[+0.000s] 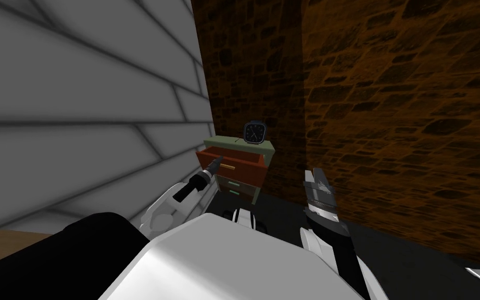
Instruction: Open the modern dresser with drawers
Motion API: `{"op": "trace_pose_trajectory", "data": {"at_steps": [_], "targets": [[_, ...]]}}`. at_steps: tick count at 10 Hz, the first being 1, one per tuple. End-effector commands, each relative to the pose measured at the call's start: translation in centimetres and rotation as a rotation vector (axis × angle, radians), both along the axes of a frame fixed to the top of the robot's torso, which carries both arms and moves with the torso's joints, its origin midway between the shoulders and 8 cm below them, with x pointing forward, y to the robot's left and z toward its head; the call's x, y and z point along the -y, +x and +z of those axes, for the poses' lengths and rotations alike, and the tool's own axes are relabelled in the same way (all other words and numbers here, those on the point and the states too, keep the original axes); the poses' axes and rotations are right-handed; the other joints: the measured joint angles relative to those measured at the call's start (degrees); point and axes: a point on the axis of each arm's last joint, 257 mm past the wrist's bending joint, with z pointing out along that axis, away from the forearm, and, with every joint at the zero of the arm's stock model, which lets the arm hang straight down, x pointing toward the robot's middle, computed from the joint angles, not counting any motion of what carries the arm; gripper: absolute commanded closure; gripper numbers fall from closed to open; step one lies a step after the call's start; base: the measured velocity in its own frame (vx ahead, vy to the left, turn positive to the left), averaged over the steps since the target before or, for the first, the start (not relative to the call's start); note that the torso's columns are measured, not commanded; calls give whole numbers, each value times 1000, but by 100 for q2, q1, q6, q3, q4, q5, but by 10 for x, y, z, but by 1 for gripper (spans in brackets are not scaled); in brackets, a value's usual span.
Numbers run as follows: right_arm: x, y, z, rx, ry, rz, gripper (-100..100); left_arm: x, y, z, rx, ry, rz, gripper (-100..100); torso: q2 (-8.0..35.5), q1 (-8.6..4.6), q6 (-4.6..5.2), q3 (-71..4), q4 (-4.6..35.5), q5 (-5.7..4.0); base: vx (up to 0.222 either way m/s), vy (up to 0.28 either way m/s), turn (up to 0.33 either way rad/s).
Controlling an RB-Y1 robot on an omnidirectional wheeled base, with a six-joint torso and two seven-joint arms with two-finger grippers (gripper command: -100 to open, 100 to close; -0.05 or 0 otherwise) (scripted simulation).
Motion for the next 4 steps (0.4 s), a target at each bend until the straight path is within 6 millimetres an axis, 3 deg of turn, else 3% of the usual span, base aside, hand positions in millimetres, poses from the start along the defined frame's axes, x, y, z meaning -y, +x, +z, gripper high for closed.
{"op": "trace_pose_trajectory", "data": {"at_steps": [1, 4], "targets": [[0, 0, 0, 0, 0, 0, 0, -1, 0, -2, -5, -1, 2, 0, -12, 2, 2, -7, -9, 4, 0, 0, 0], [0, 0, 0, 0, 0, 0, 0, -2, 0, -5, -14, -1, 4, 0, -29, 9, 4, -14, -23, 13, 0, 0, 0]]}}
